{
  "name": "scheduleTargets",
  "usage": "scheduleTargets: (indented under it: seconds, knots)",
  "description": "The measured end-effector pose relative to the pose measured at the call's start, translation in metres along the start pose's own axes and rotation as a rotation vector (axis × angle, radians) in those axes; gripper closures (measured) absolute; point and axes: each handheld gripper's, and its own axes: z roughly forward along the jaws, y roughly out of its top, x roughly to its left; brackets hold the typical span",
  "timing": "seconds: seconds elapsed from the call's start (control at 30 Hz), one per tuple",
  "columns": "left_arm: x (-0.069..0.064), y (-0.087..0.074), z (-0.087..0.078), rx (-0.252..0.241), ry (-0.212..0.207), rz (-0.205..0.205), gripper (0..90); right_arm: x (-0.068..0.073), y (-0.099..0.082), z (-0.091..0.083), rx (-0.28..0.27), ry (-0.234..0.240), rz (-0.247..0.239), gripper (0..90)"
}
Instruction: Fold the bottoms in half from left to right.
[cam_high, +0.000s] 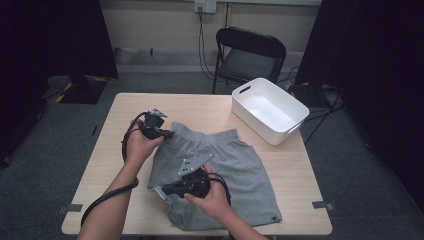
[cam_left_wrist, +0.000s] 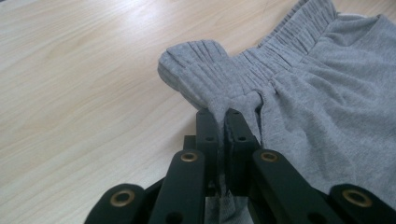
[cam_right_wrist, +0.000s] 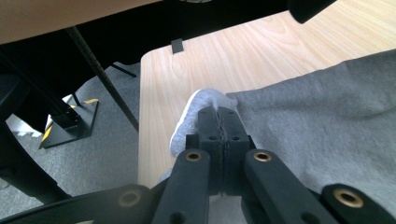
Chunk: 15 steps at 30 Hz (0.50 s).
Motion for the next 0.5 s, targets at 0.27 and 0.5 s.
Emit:
scheduleTargets:
  seconds: [0.27,0.5]
  knots:
    - [0.004,0.006,-0.015,-0.014,0.012,0.0,86.8,0.001,0.009,-0.001,-0.015,0.017,0.006,90.0]
    - [0.009,0.007,-0.027,-0.015,0.029,0.0,86.9,0.007,0.02,0.001,-0.036,0.035,-0.008,90.0]
